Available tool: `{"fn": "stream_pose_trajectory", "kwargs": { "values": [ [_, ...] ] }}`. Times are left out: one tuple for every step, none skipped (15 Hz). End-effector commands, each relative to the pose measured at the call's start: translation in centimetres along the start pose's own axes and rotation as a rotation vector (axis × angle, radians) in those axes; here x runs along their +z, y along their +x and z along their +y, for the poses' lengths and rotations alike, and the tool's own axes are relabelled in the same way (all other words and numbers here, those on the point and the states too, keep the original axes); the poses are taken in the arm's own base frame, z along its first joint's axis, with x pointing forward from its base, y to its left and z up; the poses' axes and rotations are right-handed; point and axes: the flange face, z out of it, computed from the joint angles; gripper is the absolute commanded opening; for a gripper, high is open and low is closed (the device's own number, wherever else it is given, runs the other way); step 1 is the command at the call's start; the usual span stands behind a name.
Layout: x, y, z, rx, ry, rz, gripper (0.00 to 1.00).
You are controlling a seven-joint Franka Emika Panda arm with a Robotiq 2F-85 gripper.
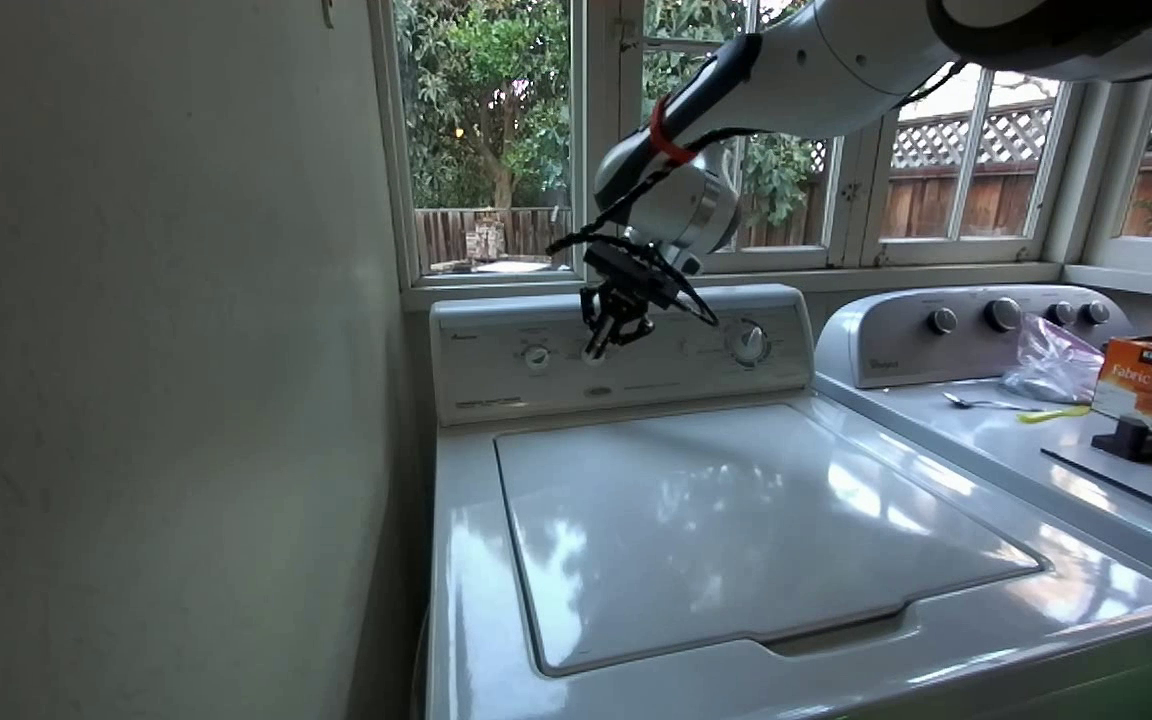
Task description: Turn the second left switch to the left
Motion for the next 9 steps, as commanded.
{"fn": "stream_pose_trajectory", "kwargs": {
  "values": [
    [0.4,-1.1,0.1,-0.040,-0.174,0.060,0.04],
    [0.3,-1.4,-0.4,-0.063,-0.207,0.086,0.04],
    [0.2,-1.6,-0.8,-0.087,-0.240,0.109,0.04],
    [0.2,-1.9,-1.2,-0.111,-0.274,0.130,0.04],
    [0.2,-2.2,-1.5,-0.134,-0.302,0.155,0.04],
    [0.1,-2.4,-1.7,-0.155,-0.330,0.176,0.04],
    [0.1,-2.6,-2.0,-0.176,-0.356,0.200,0.04],
    [0.1,-2.8,-2.2,-0.195,-0.380,0.227,0.04],
    [0.0,-3.0,-2.4,-0.214,-0.404,0.249,0.04]
  ]
}}
